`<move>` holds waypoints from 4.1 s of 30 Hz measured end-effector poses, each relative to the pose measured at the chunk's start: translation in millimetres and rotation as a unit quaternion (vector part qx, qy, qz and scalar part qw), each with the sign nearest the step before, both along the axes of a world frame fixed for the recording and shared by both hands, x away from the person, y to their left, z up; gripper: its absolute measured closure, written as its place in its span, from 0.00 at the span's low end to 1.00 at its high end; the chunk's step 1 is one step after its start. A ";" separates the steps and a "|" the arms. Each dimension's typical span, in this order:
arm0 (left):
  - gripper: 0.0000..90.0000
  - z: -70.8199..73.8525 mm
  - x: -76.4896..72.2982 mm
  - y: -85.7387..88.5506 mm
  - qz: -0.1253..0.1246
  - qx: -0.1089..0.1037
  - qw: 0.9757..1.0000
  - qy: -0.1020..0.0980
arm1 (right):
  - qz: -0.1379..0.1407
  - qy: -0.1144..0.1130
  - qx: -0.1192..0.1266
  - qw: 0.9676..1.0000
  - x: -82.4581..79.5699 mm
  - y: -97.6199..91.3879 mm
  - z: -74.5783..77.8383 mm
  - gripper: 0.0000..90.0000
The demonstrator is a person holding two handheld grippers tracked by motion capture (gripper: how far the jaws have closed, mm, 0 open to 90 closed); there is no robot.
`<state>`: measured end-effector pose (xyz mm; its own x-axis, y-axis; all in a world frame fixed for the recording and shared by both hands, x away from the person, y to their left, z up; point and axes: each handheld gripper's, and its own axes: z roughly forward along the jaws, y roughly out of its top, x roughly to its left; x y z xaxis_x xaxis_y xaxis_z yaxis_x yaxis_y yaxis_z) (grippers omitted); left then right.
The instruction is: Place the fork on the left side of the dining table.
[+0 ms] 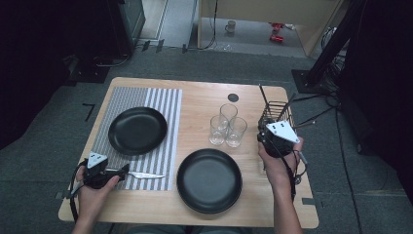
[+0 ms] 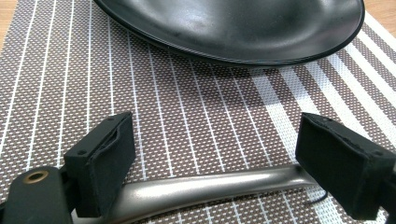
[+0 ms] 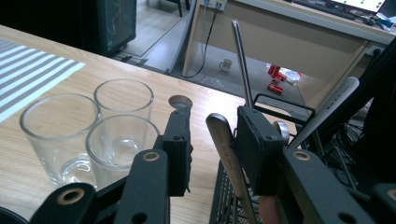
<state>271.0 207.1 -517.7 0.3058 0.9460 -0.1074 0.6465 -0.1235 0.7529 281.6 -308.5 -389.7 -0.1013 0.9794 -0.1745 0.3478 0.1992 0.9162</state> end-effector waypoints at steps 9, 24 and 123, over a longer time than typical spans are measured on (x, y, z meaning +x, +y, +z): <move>0.14 0.0 0.0 0.1 0.001 0.000 1.000 0.000 | 0.012 0.002 -0.028 1.000 -1.3 -2.9 -2.3 0.84; 0.15 0.1 0.0 1.0 0.001 -0.003 1.000 0.000 | 0.026 -0.023 -0.030 0.999 -35.0 -19.4 1.9 0.87; 0.15 0.0 0.2 3.1 0.004 -0.017 1.000 0.000 | 0.090 -0.013 0.093 0.992 -91.8 -62.6 -17.7 0.65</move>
<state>271.2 210.3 -517.7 0.2979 0.9444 -0.1394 0.6476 -0.0926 0.7563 189.8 -371.1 -407.4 -0.2746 0.9615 0.0029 0.2971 0.0820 0.9513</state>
